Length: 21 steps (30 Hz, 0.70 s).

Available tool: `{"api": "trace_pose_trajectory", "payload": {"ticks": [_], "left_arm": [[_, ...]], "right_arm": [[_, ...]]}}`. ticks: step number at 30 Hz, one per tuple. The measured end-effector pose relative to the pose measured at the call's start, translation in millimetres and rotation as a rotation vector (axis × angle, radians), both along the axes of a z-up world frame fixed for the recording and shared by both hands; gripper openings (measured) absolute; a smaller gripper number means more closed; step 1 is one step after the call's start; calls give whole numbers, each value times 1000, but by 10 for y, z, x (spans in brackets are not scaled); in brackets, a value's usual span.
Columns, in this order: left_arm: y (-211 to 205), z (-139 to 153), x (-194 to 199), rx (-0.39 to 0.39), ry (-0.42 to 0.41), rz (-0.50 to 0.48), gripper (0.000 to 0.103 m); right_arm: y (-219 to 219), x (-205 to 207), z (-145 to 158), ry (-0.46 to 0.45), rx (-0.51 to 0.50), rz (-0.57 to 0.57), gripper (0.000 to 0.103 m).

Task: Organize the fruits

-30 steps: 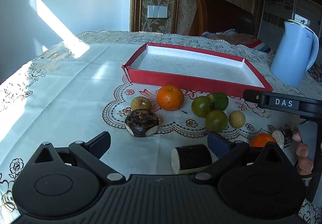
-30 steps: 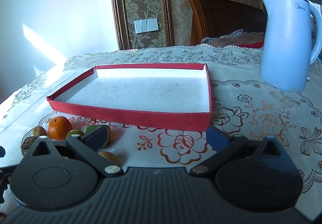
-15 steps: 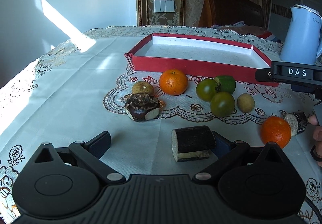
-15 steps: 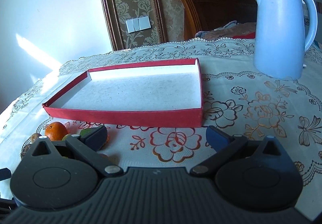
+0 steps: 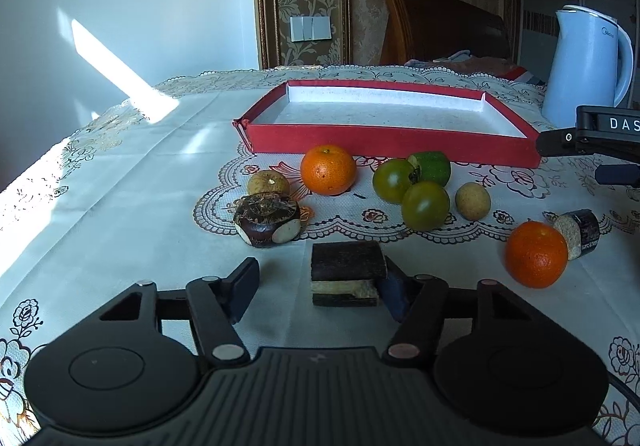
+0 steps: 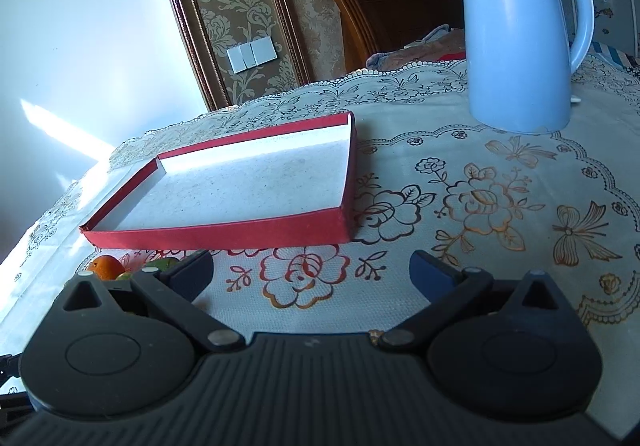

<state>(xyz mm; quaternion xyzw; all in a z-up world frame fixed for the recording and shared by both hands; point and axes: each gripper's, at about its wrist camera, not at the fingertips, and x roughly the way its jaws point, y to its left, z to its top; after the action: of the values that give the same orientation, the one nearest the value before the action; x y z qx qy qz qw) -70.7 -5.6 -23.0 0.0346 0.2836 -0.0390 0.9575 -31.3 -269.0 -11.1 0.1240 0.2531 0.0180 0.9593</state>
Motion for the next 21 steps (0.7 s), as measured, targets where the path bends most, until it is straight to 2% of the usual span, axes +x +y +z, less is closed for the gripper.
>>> {"api": "trace_pose_trajectory", "payload": {"ticks": [4, 5, 7, 9, 10, 11, 17, 21], "left_arm": [[-10, -10, -30, 3, -19, -16, 50], [-9, -8, -31, -1, -19, -21, 43], [-8, -8, -33, -3, -21, -21, 36], [-2, -13, -33, -5, -23, -23, 36], [-2, -14, -39, -7, -26, -24, 36], [-2, -16, -41, -7, -27, -24, 36], [-14, -29, -47, 7, -35, -26, 36], [-4, -30, -47, 2, -35, -28, 36]], "right_arm": [[-3, -221, -10, 4, -50, 41, 103], [6, -272, -14, 10, -62, 57, 103], [46, -381, -27, 15, -96, 97, 103], [100, -459, -35, 18, -127, 125, 100], [123, -476, -44, 26, -138, 136, 91], [151, -488, -58, 37, -146, 149, 88], [236, -413, -156, 84, -163, 169, 79], [295, -355, -171, 85, -195, 168, 75]]}}
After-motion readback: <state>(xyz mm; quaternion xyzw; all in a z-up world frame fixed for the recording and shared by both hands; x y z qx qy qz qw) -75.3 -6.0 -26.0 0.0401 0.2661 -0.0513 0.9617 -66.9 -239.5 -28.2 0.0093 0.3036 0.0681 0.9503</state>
